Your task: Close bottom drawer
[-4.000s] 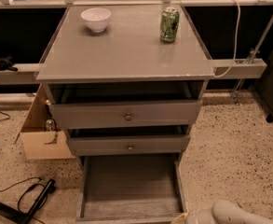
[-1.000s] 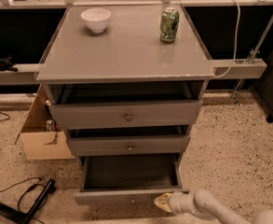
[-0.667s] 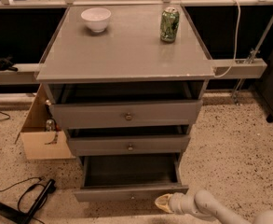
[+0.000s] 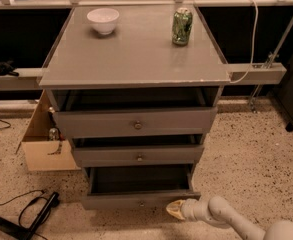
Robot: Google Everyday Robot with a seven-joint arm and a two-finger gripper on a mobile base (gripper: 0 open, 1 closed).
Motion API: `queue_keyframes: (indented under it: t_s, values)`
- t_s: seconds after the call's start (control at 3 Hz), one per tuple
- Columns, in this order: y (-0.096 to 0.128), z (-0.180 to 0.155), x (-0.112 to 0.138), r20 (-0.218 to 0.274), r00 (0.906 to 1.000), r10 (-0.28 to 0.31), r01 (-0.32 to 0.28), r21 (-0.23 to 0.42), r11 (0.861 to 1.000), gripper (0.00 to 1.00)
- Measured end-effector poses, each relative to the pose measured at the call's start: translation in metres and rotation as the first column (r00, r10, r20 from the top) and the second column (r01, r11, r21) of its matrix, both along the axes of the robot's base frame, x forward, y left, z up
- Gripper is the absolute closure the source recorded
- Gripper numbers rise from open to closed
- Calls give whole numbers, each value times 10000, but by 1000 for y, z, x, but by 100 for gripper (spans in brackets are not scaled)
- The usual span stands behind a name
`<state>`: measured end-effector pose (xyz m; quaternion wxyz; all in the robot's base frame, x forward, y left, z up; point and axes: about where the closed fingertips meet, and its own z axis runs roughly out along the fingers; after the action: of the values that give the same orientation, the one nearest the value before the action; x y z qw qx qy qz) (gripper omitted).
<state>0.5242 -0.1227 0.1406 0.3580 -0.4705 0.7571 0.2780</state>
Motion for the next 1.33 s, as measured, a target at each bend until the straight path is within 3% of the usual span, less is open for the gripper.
queue_keyframes:
  t_s: [0.33,0.67,1.0,1.33]
  values:
    - [-2,5,27,152,9997,-177,175,149,9997,100]
    - [-4,8,34,219,9995,-245,240,203,9995,100]
    - [-10,19,64,473,9975,-520,502,378,9980,100]
    - [-11,20,67,505,9972,-559,539,406,9977,87]
